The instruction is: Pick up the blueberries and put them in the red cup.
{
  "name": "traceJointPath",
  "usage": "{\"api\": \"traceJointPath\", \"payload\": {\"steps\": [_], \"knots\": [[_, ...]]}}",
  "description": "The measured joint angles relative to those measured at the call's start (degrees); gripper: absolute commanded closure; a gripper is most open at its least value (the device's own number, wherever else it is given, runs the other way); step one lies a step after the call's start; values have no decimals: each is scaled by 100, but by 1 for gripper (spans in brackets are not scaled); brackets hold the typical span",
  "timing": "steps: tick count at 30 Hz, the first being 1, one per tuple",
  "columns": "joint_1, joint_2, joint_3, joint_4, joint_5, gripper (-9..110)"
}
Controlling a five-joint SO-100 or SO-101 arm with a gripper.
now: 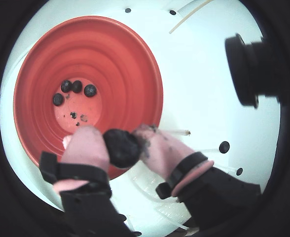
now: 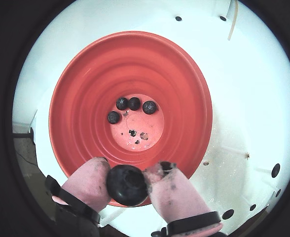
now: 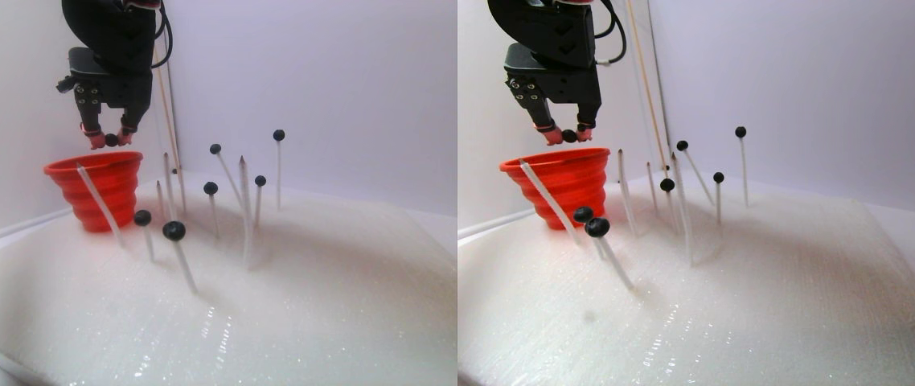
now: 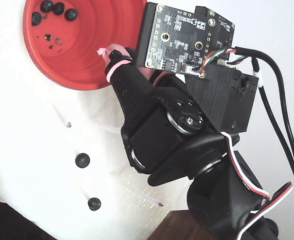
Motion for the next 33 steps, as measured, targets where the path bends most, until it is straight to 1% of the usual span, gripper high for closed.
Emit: {"api": "traceJointPath", "payload": {"steps": [8,21,33], "knots": [[0,-185,-53,-193,18,83],[-18,-185,-53,-88,114,83],[-18,316,18,229,114,84]]}}
